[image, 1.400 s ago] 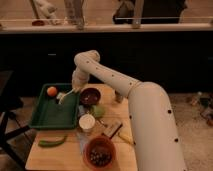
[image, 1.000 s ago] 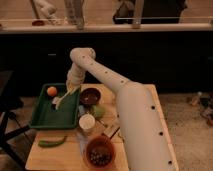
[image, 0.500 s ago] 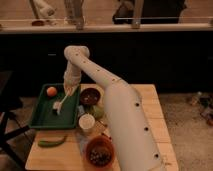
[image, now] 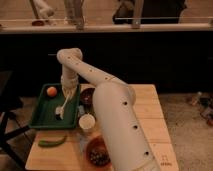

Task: Place brush in tray

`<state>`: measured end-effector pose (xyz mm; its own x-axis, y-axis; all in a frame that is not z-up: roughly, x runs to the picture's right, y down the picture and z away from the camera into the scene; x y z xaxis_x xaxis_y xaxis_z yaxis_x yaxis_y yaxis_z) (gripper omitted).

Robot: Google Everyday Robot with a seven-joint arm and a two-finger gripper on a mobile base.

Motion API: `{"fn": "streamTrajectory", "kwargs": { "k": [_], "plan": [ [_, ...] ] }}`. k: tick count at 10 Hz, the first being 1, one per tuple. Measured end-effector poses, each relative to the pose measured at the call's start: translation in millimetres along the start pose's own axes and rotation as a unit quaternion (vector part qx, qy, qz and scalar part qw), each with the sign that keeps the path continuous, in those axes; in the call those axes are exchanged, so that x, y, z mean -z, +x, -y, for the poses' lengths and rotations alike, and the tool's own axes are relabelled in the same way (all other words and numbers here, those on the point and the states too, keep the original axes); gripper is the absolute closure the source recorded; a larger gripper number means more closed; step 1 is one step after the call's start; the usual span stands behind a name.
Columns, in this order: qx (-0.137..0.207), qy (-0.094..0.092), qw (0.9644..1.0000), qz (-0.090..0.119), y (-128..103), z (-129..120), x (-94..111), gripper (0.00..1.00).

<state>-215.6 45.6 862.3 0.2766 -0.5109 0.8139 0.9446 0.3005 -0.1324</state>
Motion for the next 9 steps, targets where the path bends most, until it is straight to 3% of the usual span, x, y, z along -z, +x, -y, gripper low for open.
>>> {"fn": "streamTrajectory", "kwargs": {
  "k": [2, 4, 9],
  "plan": [
    [0.005, 0.0, 0.9995, -0.03, 3.5, 0.3, -3.2, 1.0],
    [0.006, 0.002, 0.9991, -0.041, 7.0, -1.9, -4.7, 1.0],
    [0.01, -0.001, 0.9994, -0.032, 12.0, -2.9, -21.5, 1.0]
  ]
}}
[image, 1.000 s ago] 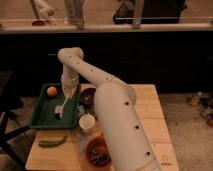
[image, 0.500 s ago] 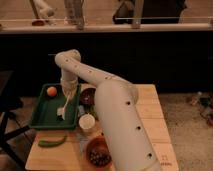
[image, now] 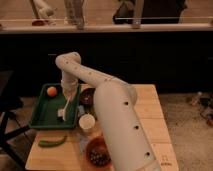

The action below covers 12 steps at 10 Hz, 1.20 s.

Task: Place brush in tray

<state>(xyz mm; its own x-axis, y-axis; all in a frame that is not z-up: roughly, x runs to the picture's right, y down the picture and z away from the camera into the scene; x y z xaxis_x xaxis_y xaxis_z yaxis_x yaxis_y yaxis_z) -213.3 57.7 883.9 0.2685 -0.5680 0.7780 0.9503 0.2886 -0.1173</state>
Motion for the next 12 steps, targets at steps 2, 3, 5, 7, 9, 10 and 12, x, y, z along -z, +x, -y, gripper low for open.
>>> {"fn": "streamTrajectory", "kwargs": {
  "k": [2, 3, 5, 7, 9, 10, 12],
  "plan": [
    [0.0, 0.0, 1.0, -0.001, 3.0, -2.0, -4.1, 1.0],
    [-0.001, 0.001, 1.0, 0.0, 4.3, -1.6, -4.4, 1.0],
    [-0.002, -0.002, 1.0, 0.003, 6.7, -4.2, -7.5, 1.0],
    [-0.003, -0.003, 1.0, 0.005, 9.0, -5.8, -10.2, 1.0],
    [-0.003, -0.005, 1.0, 0.007, 11.1, -7.0, -12.7, 1.0],
    [-0.004, -0.006, 0.9999, 0.008, 12.4, -8.0, -14.2, 1.0],
    [-0.004, -0.009, 0.9999, 0.01, 14.3, -9.8, -16.1, 0.99]
  ]
}}
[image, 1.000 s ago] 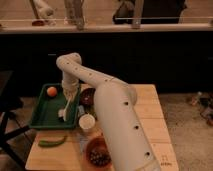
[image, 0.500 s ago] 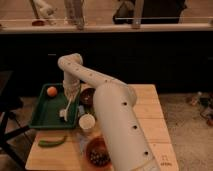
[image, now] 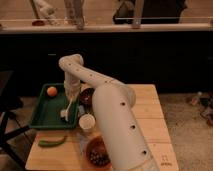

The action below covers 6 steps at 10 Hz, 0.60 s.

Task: Place brush in tray

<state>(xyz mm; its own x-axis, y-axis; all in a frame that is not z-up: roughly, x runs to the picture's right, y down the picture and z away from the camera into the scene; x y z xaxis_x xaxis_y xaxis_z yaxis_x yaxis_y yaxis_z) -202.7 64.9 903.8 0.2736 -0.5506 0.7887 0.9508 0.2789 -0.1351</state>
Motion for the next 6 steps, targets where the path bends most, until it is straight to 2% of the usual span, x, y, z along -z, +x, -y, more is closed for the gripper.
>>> {"fn": "streamTrajectory", "kwargs": {
  "k": [6],
  "plan": [
    [-0.002, -0.008, 1.0, 0.005, 4.3, -4.6, -3.4, 0.81]
  ]
}}
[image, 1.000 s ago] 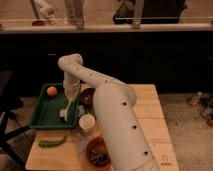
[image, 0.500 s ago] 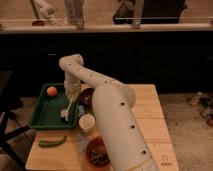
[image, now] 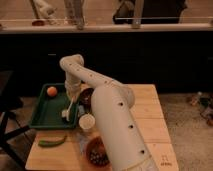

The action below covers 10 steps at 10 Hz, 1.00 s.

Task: Place brush in tray

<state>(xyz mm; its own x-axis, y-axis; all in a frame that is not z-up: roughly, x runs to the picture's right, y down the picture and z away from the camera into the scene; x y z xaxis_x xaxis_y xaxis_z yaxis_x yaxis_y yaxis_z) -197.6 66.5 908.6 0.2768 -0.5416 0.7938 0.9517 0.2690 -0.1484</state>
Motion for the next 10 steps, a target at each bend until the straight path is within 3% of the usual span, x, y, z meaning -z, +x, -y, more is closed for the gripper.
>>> {"fn": "streamTrajectory", "kwargs": {
  "k": [3, 10],
  "plan": [
    [0.0, -0.005, 1.0, 0.002, 0.8, -1.3, -1.7, 0.69],
    [0.0, -0.017, 0.9998, 0.008, 1.4, -8.4, -2.7, 0.62]
  ]
}}
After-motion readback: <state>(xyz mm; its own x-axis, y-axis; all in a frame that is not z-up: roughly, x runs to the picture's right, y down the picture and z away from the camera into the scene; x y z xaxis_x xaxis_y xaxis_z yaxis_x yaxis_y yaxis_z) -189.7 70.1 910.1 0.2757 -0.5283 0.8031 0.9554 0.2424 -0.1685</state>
